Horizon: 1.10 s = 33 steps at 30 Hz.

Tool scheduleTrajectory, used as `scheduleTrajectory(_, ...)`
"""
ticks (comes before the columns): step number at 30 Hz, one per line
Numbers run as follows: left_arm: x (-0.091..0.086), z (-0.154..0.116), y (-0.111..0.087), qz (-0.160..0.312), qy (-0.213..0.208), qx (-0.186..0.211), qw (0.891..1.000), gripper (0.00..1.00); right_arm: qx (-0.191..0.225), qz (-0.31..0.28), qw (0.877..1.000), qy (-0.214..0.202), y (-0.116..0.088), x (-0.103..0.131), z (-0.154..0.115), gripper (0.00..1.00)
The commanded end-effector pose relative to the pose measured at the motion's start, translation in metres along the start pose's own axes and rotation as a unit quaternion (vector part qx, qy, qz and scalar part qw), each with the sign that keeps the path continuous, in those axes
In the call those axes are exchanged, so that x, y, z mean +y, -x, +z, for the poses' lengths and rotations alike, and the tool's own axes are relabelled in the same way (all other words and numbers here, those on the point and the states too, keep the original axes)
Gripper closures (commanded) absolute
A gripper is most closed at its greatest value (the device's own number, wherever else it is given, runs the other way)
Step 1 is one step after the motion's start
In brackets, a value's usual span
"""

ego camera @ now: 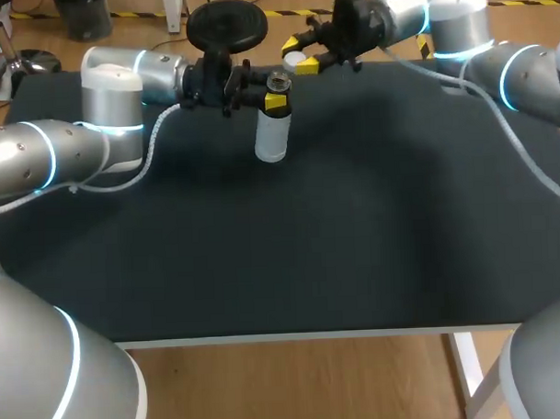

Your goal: Unscrew the bottle cap

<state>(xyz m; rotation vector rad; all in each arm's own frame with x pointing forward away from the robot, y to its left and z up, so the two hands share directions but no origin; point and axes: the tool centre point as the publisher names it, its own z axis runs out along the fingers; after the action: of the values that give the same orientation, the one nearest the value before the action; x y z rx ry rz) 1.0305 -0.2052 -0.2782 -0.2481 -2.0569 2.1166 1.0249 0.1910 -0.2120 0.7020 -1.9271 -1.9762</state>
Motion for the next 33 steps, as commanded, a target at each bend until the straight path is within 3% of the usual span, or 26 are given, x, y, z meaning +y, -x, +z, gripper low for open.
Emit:
scheduleTrajectory(1, 0.001, 0.000, 0.003, 0.000, -0.001, 0.003, 1.000, 1.00, 0.053, 0.003, 0.998, -0.030, -0.014, 0.012, -0.030, 1.00)
scheduleTrajectory(9, 0.001, 0.000, 0.003, 0.000, -0.001, 0.003, 1.000, 1.00, -0.039, 0.027, 0.996, -0.070, -0.060, 0.008, -0.067, 1.00)
scheduleTrajectory(18, 0.001, 0.000, 0.003, 0.000, -0.001, 0.003, 1.000, 1.00, -0.174, 0.056, 0.980, -0.078, -0.117, -0.042, -0.096, 1.00)
scheduleTrajectory(27, 0.001, 0.000, 0.003, 0.000, -0.001, 0.003, 1.000, 1.00, -0.293, 0.069, 0.949, -0.094, -0.148, -0.093, -0.109, 1.00)
scheduleTrajectory(33, 0.001, 0.000, 0.003, 0.000, -0.001, 0.003, 1.000, 1.00, -0.306, 0.097, 0.941, -0.103, -0.155, -0.115, -0.109, 1.00)
